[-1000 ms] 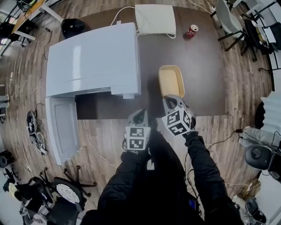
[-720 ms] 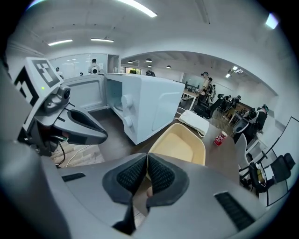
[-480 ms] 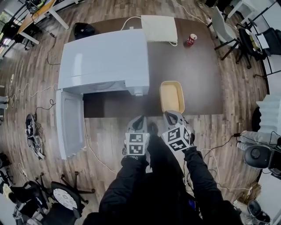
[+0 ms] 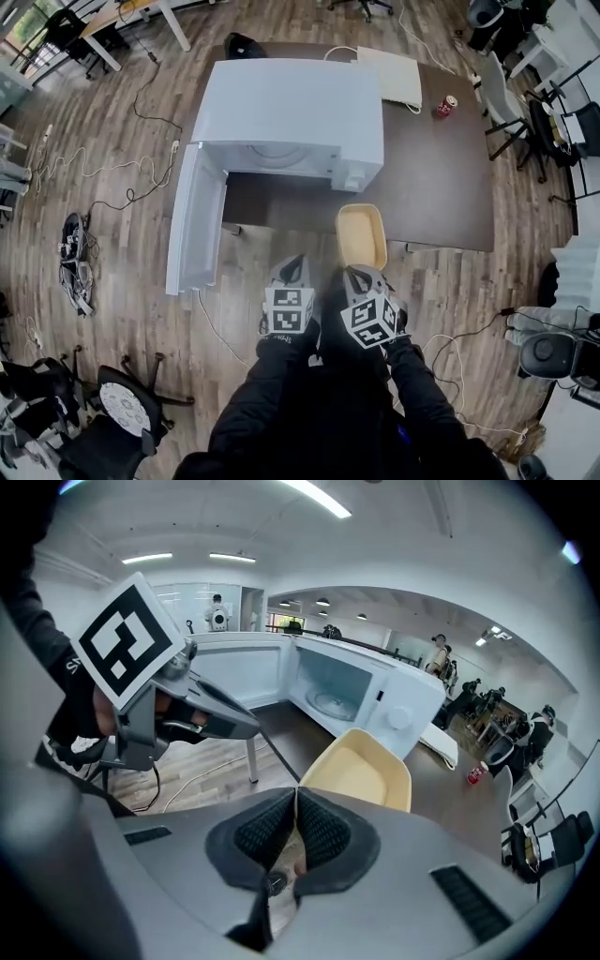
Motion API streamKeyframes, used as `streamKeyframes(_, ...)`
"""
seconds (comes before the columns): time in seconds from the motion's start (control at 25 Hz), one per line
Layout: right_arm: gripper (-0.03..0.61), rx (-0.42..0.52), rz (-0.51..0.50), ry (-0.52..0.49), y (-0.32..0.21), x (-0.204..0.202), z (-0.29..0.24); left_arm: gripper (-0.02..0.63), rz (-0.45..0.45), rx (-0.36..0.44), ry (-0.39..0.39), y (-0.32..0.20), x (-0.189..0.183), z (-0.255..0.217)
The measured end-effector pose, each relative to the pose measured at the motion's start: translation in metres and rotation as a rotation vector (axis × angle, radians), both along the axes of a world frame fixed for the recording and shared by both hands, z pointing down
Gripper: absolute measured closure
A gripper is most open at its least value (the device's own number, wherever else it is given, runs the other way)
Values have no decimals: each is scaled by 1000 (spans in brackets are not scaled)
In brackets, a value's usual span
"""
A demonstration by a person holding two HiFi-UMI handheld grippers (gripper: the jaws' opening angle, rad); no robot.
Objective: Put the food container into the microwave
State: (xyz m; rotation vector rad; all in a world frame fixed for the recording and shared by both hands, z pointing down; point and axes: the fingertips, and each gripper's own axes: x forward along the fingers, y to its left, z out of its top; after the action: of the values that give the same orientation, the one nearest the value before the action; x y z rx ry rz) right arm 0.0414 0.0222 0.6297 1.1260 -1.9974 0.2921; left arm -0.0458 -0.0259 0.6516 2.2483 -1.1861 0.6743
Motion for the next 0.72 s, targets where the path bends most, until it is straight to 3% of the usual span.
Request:
streamKeyframes(0.32,548,39,-108,14,-11,-69,-8,581,-77,28,-1,-2,-67,-3)
streamKeyframes(0.72,548,56,-222,32,-57,-115,-18,581,-131,29,10,-34,-99,-16)
